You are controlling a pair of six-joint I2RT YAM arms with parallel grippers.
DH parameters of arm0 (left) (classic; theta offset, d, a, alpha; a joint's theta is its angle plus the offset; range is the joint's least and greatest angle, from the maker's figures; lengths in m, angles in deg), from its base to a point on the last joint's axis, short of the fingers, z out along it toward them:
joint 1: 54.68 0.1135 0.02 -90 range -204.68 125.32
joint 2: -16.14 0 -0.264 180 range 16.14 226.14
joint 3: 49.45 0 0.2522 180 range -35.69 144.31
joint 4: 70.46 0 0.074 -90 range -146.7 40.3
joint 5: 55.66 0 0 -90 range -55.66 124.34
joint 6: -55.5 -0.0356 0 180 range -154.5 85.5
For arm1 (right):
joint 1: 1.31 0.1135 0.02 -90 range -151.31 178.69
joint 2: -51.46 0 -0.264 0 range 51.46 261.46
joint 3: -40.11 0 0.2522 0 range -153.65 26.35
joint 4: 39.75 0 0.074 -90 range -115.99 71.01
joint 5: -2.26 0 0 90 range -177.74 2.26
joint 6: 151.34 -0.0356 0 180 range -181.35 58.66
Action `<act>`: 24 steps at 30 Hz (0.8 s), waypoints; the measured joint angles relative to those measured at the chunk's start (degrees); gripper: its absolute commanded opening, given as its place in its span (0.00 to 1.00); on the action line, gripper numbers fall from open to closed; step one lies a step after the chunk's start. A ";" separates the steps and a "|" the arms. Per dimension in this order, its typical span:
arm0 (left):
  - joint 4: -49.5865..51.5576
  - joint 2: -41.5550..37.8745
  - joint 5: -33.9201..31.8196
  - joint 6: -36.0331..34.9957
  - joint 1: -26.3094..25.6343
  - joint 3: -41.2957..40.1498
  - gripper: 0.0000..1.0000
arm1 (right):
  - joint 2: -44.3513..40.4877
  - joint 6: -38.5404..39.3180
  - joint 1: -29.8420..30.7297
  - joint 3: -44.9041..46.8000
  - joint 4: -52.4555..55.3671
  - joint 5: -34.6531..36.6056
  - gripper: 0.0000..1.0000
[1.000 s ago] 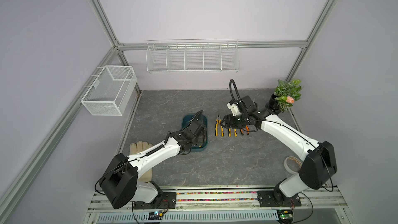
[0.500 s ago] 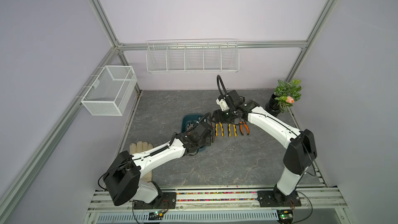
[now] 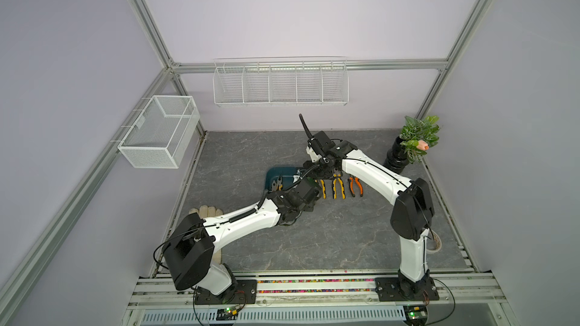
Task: Take the pliers out of the storage box
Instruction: Pick up the pliers from the storage box.
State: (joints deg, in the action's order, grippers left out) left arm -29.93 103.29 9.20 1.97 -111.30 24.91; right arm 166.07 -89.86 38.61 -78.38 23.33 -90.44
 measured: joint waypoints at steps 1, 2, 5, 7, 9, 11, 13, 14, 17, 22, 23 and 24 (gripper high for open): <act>0.46 0.26 -0.79 0.26 -0.22 0.37 0.00 | 0.00 -0.20 0.15 -0.26 0.42 0.68 0.48; 0.85 0.52 -1.44 0.63 -0.44 0.74 0.00 | 0.00 -0.31 0.31 -0.48 0.66 1.42 0.45; 1.25 1.07 -2.47 1.88 -0.85 1.66 0.00 | 0.02 -1.14 0.37 -0.83 0.76 2.32 0.41; 1.46 1.40 -3.04 2.51 -1.18 2.29 0.00 | 0.07 -1.49 0.39 -1.07 0.85 2.95 0.38; 1.75 1.70 -3.52 3.17 -1.31 2.84 0.00 | 0.07 -1.70 0.44 -1.29 0.83 3.23 0.35; 1.79 1.92 -3.72 3.80 -1.44 3.23 0.00 | 0.07 -1.97 0.46 -1.42 0.83 3.56 0.33; 1.84 2.10 -3.93 4.22 -1.62 3.58 0.00 | 0.09 -2.12 0.46 -1.44 0.81 3.89 0.31; 1.79 2.14 -3.96 4.42 -1.66 3.63 0.00 | 0.09 -2.16 0.46 -1.46 0.81 3.98 0.29; 1.81 2.32 -3.96 5.11 -1.79 3.82 0.00 | 0.17 -2.23 0.46 -1.46 0.79 3.93 0.23; 1.60 2.86 -4.02 7.43 -1.81 4.39 0.00 | 0.39 -3.28 0.35 -1.75 0.15 3.85 0.08; 1.60 2.97 -4.02 7.54 -1.81 4.48 0.00 | 0.39 -3.32 0.31 -1.75 0.17 3.87 0.07; 1.60 3.04 -4.02 7.69 -1.84 4.55 0.00 | 0.39 -3.41 0.28 -1.75 0.17 3.91 0.07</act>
State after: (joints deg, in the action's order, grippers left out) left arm -28.34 106.33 5.18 9.66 -113.14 29.45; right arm 166.46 -93.27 38.89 -80.12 23.51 -86.52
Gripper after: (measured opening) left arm 0.144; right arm 0.236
